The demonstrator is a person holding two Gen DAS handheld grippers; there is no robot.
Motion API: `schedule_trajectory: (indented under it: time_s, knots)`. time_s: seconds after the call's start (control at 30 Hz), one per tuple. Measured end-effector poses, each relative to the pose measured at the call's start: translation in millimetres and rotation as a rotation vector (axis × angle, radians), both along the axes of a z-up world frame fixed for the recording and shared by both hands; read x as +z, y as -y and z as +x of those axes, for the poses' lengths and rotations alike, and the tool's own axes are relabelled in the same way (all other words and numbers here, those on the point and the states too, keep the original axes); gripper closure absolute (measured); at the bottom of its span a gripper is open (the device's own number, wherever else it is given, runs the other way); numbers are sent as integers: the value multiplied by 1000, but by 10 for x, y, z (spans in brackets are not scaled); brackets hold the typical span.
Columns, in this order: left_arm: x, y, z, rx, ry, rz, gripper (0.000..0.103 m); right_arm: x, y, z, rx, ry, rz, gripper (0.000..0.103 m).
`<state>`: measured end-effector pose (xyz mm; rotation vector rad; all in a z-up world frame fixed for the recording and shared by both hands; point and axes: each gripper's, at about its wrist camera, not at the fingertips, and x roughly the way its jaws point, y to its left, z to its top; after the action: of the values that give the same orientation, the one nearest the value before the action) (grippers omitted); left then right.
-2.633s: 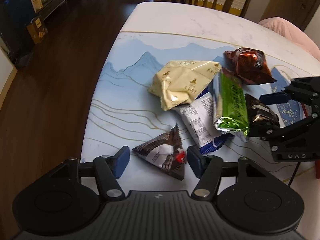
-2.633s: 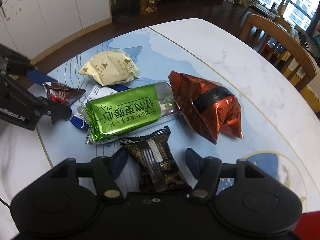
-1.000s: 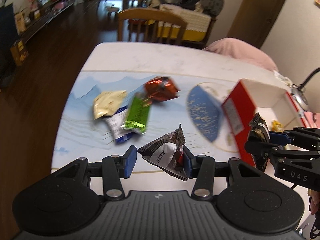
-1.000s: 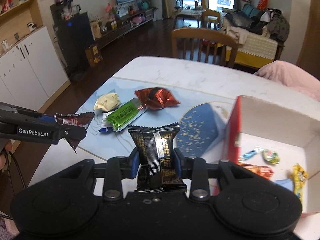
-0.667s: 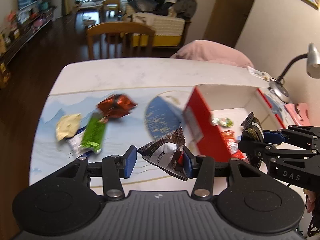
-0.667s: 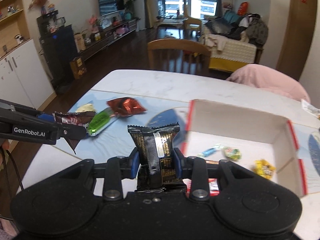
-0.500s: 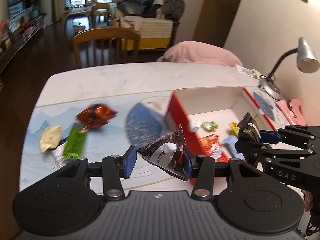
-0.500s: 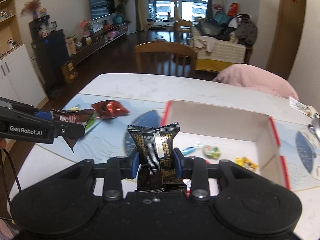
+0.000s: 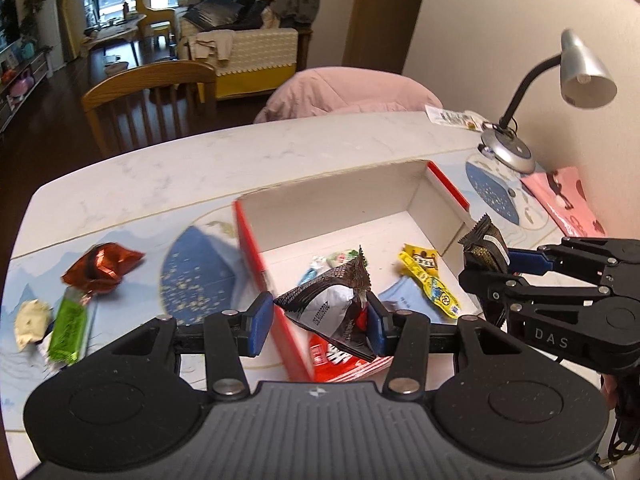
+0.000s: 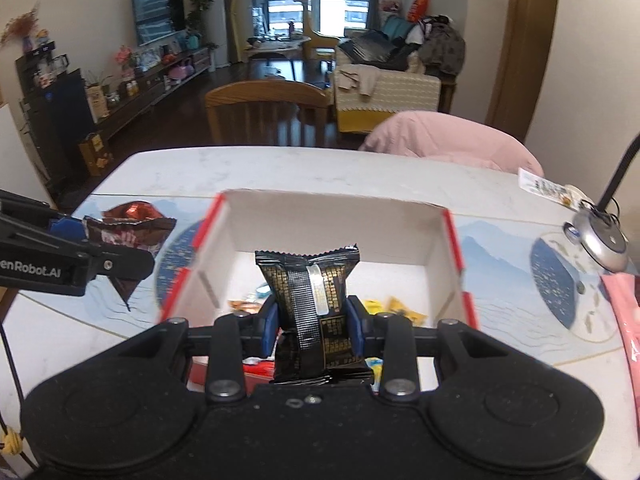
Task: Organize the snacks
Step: 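Carry the triangular chocolate and dark cake packet over the box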
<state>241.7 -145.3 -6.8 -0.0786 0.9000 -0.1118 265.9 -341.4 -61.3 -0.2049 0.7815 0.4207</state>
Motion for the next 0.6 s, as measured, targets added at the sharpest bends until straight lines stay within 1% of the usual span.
schedule_trajectory:
  time_s: [0.1,0.3,0.5,0.6]
  knots:
    - [-75,127,121,-9,-20,10,56,-66,148,114,-17,-10,-10,70]
    - [-279,320,390,-9,-74,37,55,-231,301,355,-29,-46,-33,70]
    - [-475,448,718,1,-127,66,55,-416,305,560,-27,-82,-72,70]
    - [-573,531,863,-17,-150,89,55,-503,264,618,-15,-98,-88,69]
